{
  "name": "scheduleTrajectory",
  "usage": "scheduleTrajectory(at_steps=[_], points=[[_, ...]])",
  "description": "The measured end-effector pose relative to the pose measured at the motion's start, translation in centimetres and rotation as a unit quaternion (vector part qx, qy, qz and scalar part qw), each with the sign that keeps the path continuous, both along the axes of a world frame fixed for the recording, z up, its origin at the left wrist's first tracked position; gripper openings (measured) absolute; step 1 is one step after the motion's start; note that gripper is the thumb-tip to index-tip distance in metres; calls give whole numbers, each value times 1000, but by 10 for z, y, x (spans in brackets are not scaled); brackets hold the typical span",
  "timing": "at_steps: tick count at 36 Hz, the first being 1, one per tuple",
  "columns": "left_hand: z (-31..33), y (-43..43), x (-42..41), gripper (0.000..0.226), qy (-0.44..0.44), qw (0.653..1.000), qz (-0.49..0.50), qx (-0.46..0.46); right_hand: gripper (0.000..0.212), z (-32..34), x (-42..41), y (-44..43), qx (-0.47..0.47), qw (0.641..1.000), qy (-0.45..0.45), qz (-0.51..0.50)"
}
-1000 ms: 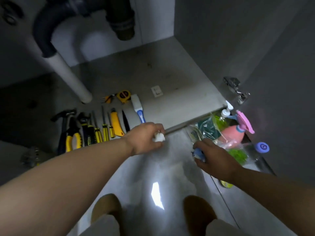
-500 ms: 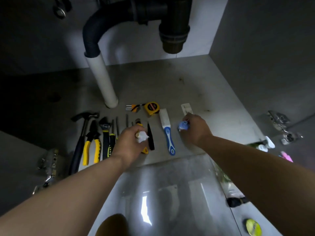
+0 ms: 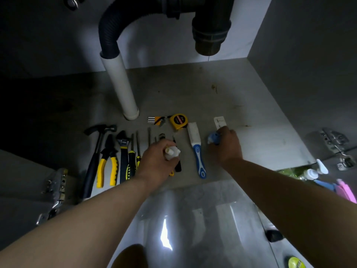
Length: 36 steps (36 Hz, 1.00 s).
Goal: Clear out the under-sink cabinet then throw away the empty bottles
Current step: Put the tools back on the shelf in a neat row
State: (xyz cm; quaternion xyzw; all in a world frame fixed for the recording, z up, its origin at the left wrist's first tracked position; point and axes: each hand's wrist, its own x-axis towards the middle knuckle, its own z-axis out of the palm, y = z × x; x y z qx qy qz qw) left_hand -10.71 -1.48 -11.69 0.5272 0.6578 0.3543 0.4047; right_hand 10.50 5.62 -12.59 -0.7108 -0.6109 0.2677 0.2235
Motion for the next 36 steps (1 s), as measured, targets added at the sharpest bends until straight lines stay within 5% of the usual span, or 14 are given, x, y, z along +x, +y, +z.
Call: scheduleTrajectory(at_steps=[13, 19, 27, 32, 36], points=[[4, -3, 12, 34, 42, 999, -6, -9, 36, 3, 25, -41, -30, 991, -34, 123], [7, -4, 14, 33, 40, 999, 11, 0, 37, 15, -1, -39, 142, 943, -254, 160], [10, -8, 18, 30, 73, 997, 9, -17, 33, 12, -43, -32, 4, 912, -380, 151], [12, -7, 22, 32, 81, 996, 11, -27, 19, 18, -38, -26, -22, 941, -316, 121], [12, -7, 24, 30, 82, 996, 13, -31, 14, 28, -14, -12, -23, 982, -182, 54]])
